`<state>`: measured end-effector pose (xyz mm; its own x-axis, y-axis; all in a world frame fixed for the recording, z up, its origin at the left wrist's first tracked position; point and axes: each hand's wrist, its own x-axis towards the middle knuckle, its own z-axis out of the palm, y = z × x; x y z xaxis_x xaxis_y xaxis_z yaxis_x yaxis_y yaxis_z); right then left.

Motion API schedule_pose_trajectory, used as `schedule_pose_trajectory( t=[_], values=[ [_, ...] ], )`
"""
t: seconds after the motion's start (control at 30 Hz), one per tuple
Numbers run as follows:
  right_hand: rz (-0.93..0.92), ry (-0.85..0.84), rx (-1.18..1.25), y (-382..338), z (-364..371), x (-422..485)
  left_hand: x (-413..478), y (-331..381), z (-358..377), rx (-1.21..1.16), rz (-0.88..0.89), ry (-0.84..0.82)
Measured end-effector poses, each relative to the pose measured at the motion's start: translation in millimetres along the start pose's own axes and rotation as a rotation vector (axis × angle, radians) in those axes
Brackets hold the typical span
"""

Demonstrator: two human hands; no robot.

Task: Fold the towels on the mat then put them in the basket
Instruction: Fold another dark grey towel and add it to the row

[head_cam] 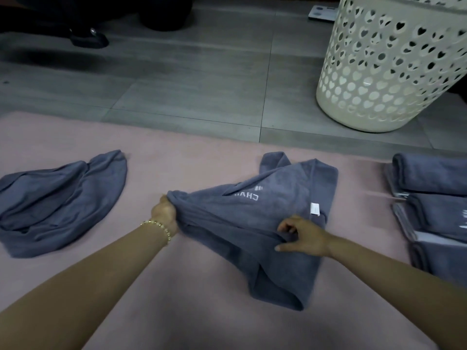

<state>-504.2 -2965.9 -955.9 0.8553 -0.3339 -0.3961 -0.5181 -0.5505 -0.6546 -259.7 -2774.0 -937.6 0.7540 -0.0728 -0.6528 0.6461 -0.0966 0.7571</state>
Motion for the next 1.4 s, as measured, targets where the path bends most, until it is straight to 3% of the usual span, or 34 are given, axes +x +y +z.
schedule_pose_trajectory(
  t=[0.1, 0.2, 0.4, 0.63, 0.73, 0.8, 0.93, 1.0, 1.07, 1.17, 1.27, 1.33, 1.4],
  values=[
    [-0.04, 0.067, -0.061, 20, 8, -2, 9, -10, -5, 0.039, -0.069, -0.019],
    [-0.026, 0.104, -0.033, 25, 6, 1, 8, -10, 3, 0.114, -0.01, 0.01],
    [0.125, -0.082, 0.22, 17, -38, 1, 11, -2, 33, 0.285, 0.191, -0.032],
    [0.171, -0.41, 0.416, -5, -100, -23, 8, -9, 94, 0.495, 0.346, -0.323],
    [0.177, -0.327, 0.485, 0, -109, -27, 12, -25, 122, 0.626, 0.41, -0.505],
    [0.165, -0.311, 0.498, 5, -114, -28, 17, -35, 133, 0.763, 0.464, -0.525],
    [0.168, -0.666, 0.413, 0, -129, -39, 25, -46, 139, 0.946, 0.586, -0.446],
    [0.145, -0.77, 0.387, -1, -132, -43, 26, -49, 138, 0.999, 0.647, -0.494],
    [0.133, -0.712, 0.366, 1, -130, -42, 19, -46, 137, 1.008, 0.698, -0.593],
    [0.118, -0.319, 0.321, 14, -126, -30, -6, -49, 125, 1.015, 0.803, -0.847],
    [0.057, -0.004, 0.359, 15, -121, -15, -32, -65, 106, 1.226, 0.858, -1.135],
    [-0.023, 0.045, 0.265, 11, -115, -7, -36, -72, 98, 1.089, 0.682, -1.149],
    [-0.093, 0.037, 0.19, 6, -104, 1, -36, -64, 98, 0.751, 0.388, -1.066]
  ],
)
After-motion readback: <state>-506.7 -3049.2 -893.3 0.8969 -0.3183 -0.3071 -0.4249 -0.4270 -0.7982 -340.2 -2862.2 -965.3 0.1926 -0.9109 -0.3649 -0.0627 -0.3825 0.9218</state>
